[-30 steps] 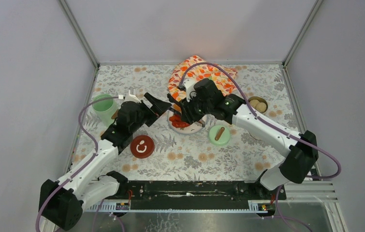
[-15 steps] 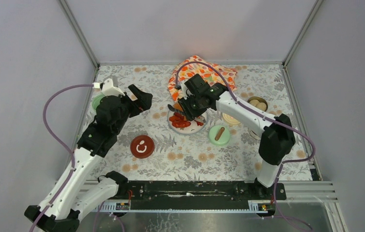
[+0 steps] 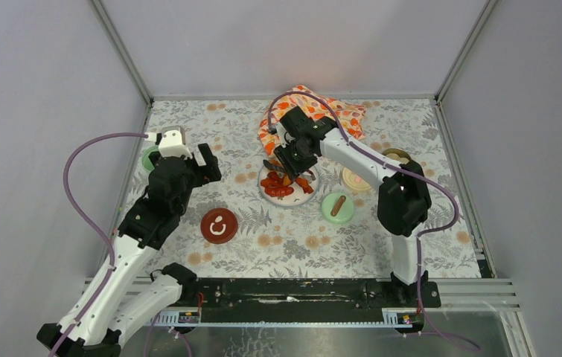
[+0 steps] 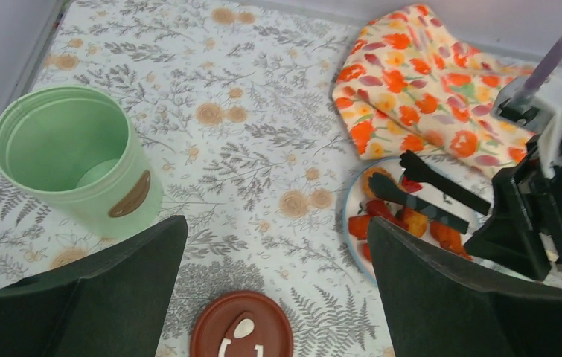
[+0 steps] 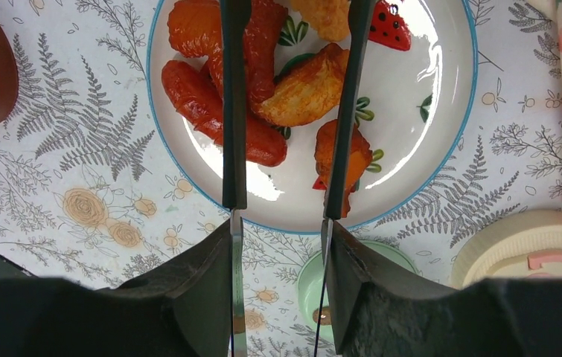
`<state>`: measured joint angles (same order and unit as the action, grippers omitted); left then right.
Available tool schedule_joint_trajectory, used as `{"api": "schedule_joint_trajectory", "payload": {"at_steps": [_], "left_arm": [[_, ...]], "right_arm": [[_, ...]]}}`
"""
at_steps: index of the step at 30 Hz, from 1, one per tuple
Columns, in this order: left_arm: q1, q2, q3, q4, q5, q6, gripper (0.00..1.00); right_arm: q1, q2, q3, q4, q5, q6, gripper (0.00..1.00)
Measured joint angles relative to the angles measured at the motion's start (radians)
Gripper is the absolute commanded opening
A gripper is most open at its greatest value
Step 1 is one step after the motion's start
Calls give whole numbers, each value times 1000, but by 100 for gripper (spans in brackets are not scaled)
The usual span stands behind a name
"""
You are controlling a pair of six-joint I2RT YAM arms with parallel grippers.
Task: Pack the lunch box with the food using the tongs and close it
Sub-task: Pick up the fake food from the plate.
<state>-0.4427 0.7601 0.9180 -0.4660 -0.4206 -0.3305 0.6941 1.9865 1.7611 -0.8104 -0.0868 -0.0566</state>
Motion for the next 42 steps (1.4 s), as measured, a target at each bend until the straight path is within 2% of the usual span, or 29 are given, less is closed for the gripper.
{"api": "schedule_joint_trajectory", "payload": {"at_steps": [13, 22, 32, 42], "left_arm": [[8, -5, -23, -2, -18, 26, 98], [20, -8, -28, -2, -16, 27, 98], [26, -8, -29, -2, -9, 27, 98], [31, -14, -29, -2, -6, 27, 98]], "right_arm": [[-4, 106, 89, -48, -4, -30, 48], [-18, 124, 95, -78, -10, -32, 23], [-39, 91, 82, -82, 0, -12, 8], [-43, -2, 51, -72, 15, 18, 6]]}}
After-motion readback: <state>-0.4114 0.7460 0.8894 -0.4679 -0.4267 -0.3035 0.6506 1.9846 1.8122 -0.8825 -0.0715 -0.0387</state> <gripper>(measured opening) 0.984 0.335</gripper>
